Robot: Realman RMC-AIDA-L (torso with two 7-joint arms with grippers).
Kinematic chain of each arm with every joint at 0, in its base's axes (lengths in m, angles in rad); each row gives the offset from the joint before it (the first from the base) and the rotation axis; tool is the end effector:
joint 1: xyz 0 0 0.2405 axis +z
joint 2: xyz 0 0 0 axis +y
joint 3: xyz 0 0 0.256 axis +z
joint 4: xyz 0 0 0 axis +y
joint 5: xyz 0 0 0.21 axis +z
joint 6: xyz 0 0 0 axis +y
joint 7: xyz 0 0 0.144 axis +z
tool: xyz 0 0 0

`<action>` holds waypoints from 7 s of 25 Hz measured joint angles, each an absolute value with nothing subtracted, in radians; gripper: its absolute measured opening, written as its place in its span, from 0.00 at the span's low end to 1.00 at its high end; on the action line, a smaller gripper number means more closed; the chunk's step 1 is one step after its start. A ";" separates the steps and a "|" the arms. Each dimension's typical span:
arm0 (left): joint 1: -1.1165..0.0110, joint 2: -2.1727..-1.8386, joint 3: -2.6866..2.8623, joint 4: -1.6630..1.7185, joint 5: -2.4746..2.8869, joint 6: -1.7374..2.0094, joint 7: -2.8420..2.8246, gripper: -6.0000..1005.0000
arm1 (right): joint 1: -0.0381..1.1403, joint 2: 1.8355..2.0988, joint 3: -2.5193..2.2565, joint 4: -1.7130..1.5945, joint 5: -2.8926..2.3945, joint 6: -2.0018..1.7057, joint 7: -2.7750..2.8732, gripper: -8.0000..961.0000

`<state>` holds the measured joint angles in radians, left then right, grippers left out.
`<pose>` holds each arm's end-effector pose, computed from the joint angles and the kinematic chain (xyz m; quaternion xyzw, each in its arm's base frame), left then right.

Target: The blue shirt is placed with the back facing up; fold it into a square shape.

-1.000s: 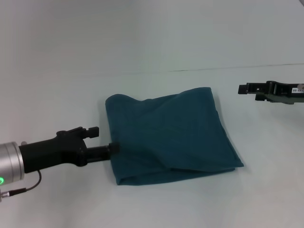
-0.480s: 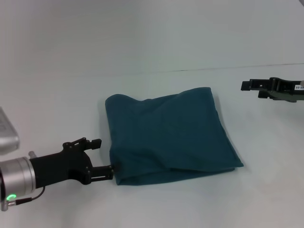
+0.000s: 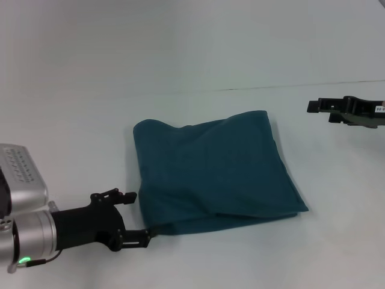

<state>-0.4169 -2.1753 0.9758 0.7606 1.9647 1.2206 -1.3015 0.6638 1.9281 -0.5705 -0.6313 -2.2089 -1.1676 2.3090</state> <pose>-0.2726 0.3252 -0.0521 -0.9543 -0.1782 -0.1388 0.1957 0.3016 0.4138 0.0794 -0.7301 0.5906 0.2159 0.2673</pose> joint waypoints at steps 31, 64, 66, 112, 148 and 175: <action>-0.445 -2.175 1.160 0.752 1.971 1.018 -1.355 0.71 | 0.663 1.928 -0.556 -0.632 -2.209 -1.163 2.312 0.86; -0.446 -2.170 1.113 0.872 1.987 1.190 -1.404 0.03 | 0.666 1.930 -0.563 -0.624 -2.200 -1.149 2.298 0.86; -0.446 -2.169 1.113 0.873 1.989 1.190 -1.408 0.03 | 0.664 1.930 -0.564 -0.624 -2.200 -1.149 2.297 0.86; -0.391 -2.165 0.867 0.837 2.063 1.266 -1.442 0.08 | 0.671 1.951 -0.578 -0.607 -2.202 -1.130 2.269 0.86; -0.448 -2.170 0.903 0.798 1.893 1.234 -1.437 0.87 | 0.695 1.951 -0.585 -0.608 -2.205 -1.133 2.256 0.86; -0.434 -2.172 0.906 0.696 1.889 1.076 -1.356 0.87 | 0.697 1.953 -0.584 -0.609 -2.200 -1.127 2.260 0.86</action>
<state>-0.4338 -2.1721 0.9059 0.6961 1.8890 1.0762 -1.3560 0.6971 1.9527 -0.5845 -0.6090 -2.1996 -1.1273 2.2597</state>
